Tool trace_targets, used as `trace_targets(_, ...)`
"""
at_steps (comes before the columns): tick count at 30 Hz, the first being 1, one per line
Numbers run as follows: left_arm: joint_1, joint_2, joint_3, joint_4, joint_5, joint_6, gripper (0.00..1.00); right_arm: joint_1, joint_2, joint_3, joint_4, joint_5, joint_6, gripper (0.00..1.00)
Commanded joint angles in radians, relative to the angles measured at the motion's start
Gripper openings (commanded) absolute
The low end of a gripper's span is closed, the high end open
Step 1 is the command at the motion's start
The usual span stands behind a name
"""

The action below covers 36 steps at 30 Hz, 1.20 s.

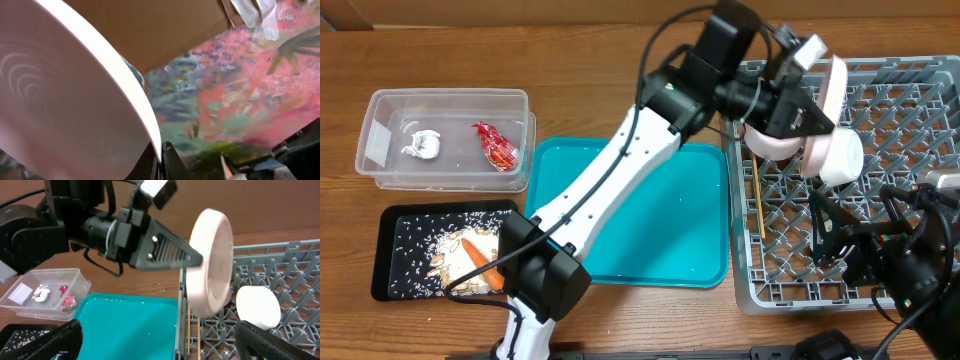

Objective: Sort waste into correct bins and load items into the dishwasher
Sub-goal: 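Lift the white plate and carry it over the dish rack with the left gripper, then lower the plate upright into the rack's left slots and open the left gripper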

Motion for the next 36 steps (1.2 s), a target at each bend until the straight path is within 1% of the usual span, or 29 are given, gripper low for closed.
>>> trace_targets(1, -0.025, 0.0, 0.014, -0.006, 0.021, -0.025, 0.04, 0.0, -0.001, 0.002, 0.003, 0.01, 0.001, 1.0)
trace_targets(5, -0.043, -0.015, 0.014, -0.056, -0.019, -0.027, 0.04, 0.0, -0.001, 0.002, 0.003, 0.01, 0.001, 1.0)
trace_targets(10, -0.044, -0.069, 0.014, -0.219, -0.143, 0.059, 0.04, 0.0, -0.001, 0.002, 0.003, 0.01, 0.001, 1.0)
trace_targets(12, -0.047, -0.091, 0.014, -0.259, -0.174, 0.073, 0.04, 0.0, -0.001, 0.002, 0.003, 0.01, 0.001, 1.0)
trace_targets(19, -0.089, -0.104, 0.005, -0.251, -0.179, 0.053, 0.04, 0.0, -0.001, 0.002, 0.003, 0.01, 0.001, 1.0)
trace_targets(25, -0.093, -0.104, -0.008, -0.24, -0.204, 0.0, 0.04, 0.0, -0.001, 0.002, 0.003, 0.01, 0.001, 1.0)
trace_targets(28, -0.094, -0.103, -0.018, -0.228, -0.225, -0.063, 0.04, 0.0, -0.001, 0.002, 0.003, 0.01, 0.001, 1.0)
trace_targets(31, -0.1, -0.103, -0.05, -0.209, -0.278, -0.128, 0.04, 0.0, -0.001, 0.002, 0.003, 0.01, 0.001, 1.0)
trace_targets(33, -0.098, -0.103, -0.087, -0.141, -0.277, -0.18, 0.05, 0.0, -0.001, 0.002, 0.003, 0.01, 0.001, 1.0)
trace_targets(36, -0.098, -0.103, -0.149, 0.007, -0.263, -0.27, 0.04, 0.0, -0.001, 0.002, 0.003, 0.009, 0.001, 1.0)
